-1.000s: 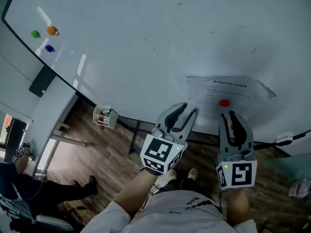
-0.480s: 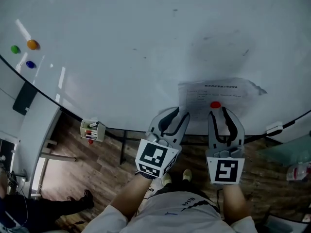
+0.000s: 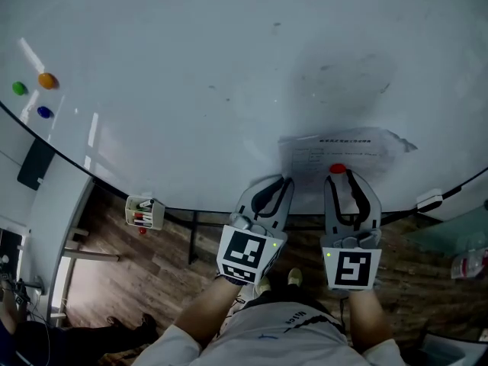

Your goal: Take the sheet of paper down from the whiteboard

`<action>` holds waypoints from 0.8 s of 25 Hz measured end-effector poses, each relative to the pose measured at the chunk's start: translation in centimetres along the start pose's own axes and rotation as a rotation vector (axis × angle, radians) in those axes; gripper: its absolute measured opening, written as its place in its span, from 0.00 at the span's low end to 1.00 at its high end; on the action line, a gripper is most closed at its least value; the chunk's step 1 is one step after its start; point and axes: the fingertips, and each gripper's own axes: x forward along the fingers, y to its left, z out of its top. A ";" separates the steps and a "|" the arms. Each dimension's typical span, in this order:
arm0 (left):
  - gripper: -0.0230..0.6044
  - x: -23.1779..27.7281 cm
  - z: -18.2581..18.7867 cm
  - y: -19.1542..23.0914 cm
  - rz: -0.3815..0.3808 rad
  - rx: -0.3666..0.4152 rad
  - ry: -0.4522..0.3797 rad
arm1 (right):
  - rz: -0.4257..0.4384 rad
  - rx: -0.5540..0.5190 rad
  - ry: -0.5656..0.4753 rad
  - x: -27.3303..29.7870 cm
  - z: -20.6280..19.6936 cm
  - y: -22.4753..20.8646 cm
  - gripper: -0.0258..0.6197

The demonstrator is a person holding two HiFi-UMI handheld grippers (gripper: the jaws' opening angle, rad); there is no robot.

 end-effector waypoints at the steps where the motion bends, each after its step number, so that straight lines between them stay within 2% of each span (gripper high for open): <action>1: 0.08 0.0 0.1 0.1 0.008 0.011 -0.001 | -0.013 -0.010 -0.005 0.0 0.2 -0.1 0.24; 4: 0.06 0.0 0.1 -0.1 0.011 0.037 0.005 | -0.037 -0.050 -0.011 0.0 0.5 -0.1 0.24; 8: 0.06 -0.5 0.4 -0.1 -0.005 0.030 -0.008 | -0.049 -0.130 0.020 0.7 0.1 0.1 0.26; 12: 0.06 -1.0 0.7 -0.2 -0.014 0.023 -0.015 | -0.097 -0.191 0.034 1.0 0.0 -0.1 0.26; 20: 0.06 -1.3 1.1 -0.4 -0.022 0.021 -0.016 | -0.080 -0.137 0.031 0.9 0.1 -0.3 0.24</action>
